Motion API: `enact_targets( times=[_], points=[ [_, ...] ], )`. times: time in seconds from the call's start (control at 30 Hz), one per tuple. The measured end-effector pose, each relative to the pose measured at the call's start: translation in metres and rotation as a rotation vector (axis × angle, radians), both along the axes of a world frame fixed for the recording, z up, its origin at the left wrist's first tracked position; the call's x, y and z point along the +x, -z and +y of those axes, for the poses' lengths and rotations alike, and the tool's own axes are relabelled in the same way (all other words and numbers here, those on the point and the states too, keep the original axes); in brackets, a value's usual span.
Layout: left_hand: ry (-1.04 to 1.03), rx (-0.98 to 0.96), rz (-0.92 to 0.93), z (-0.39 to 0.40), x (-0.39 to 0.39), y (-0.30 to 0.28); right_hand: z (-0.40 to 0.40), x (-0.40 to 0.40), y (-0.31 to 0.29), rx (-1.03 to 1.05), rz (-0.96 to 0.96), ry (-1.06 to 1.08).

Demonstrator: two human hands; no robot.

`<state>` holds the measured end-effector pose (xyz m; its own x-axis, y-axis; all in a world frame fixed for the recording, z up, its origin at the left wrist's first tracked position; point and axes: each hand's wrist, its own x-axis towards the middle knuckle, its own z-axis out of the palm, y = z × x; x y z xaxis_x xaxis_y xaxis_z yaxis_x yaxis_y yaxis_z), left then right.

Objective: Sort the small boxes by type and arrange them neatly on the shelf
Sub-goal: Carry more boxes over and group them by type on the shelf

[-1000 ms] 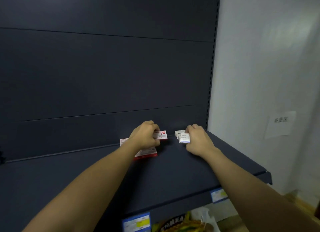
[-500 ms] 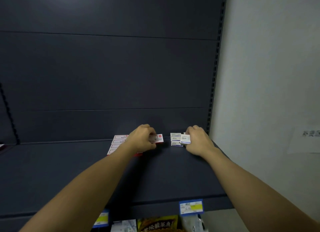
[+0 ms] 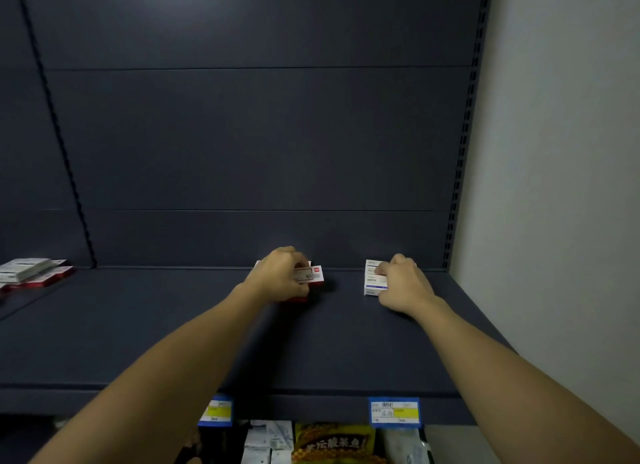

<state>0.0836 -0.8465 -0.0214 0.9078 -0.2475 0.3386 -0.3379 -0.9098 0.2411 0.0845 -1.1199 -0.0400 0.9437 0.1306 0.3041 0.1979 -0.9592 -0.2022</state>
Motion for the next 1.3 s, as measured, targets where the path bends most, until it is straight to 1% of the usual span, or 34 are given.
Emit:
enact_targets(
  times=[0.17,0.27,0.47,0.77,0.93,1.0,1.1,1.3],
  points=[
    [-0.013,0.021,-0.002,0.014,-0.004,0.000,0.000,-0.003,-0.004,-0.059,0.034,0.019],
    [-0.029,0.040,0.006,0.025,-0.009,-0.004,0.005,-0.006,-0.006,-0.084,0.014,0.037],
    [-0.016,0.039,-0.016,0.059,-0.023,-0.008,0.032,-0.014,-0.015,-0.009,-0.038,0.043],
    [0.057,0.112,0.049,0.099,-0.046,-0.004,0.083,-0.027,-0.025,0.024,-0.076,0.066],
    [0.129,0.119,0.073,0.100,-0.048,0.012,0.096,-0.039,-0.020,0.038,-0.070,0.088],
    [0.147,0.090,0.056,0.099,-0.047,0.016,0.099,-0.042,-0.017,0.038,-0.060,0.079],
    [0.133,0.061,0.027,0.099,-0.044,0.020,0.103,-0.046,-0.016,0.062,-0.045,0.068],
    [0.100,0.077,0.011,0.100,-0.039,0.019,0.107,-0.049,-0.017,0.063,-0.054,0.056]
  ],
)
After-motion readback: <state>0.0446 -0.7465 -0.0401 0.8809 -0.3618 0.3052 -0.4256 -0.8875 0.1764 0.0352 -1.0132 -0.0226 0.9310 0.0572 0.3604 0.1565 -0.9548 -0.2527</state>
